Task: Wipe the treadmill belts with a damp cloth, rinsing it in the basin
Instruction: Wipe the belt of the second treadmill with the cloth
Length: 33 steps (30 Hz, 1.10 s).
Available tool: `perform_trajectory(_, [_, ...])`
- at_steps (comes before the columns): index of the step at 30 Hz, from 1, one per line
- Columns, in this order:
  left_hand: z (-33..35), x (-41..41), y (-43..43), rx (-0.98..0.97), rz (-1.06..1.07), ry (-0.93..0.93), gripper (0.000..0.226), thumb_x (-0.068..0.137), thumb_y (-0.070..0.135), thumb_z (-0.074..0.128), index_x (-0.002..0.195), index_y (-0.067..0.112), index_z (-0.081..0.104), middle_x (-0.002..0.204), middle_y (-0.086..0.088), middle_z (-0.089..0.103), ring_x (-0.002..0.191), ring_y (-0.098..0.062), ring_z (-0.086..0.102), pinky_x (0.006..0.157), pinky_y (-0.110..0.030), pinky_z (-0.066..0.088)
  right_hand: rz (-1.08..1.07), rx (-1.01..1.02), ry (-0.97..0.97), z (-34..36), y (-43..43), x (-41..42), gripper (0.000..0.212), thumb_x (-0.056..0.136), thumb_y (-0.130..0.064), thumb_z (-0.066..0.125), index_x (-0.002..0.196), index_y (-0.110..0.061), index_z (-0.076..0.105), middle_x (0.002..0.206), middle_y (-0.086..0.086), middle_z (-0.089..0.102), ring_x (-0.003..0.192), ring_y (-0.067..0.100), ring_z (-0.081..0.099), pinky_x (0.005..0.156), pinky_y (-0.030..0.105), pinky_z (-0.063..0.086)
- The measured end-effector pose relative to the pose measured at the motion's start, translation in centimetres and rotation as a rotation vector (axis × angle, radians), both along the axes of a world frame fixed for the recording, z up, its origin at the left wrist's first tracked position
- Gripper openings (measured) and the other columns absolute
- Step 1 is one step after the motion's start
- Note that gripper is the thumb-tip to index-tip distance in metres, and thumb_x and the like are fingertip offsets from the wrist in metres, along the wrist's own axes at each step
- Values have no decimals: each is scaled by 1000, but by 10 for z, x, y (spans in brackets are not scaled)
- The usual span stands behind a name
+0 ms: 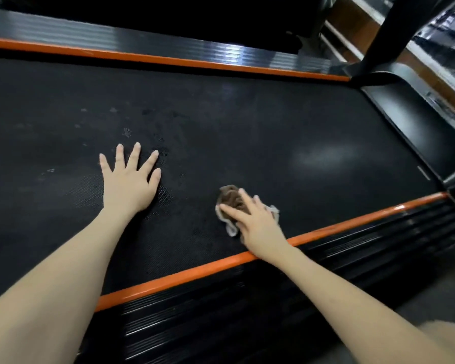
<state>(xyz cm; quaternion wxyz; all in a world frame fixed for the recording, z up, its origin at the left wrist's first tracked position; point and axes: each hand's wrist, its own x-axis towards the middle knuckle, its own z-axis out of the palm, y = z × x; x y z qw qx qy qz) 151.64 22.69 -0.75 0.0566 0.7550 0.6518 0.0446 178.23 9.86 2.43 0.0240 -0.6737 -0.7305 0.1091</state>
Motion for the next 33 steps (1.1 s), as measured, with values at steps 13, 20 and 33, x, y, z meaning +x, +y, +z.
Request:
perform_trajectory(13, [-2,3,1,16,15,9,54,97,53,14,149,39,16,160,-2,8,146,-32,-2,113,-58,-6,82,-82,173,21,-19,-80,58,100,-15,37,143,-50,21,159,-1,10,143,40,8,113,59,10])
perform_trajectory(20, [0,4,-1,-1,26,20,53,97,53,15,149,41,15,160,0,8,146,-31,-2,114,-57,-6,-45,25,575,79,1,-30,62,92,-19,55,134,-57,30,136,-13,53,125,6,47,108,25,34])
perform_trajectory(33, [0,6,-1,33,41,21,52,98,51,20,149,40,19,160,0,11,147,-30,1,114,-55,-4,334,207,-36,-8,49,-7,40,92,-44,36,121,-35,62,140,14,48,129,43,42,92,69,38])
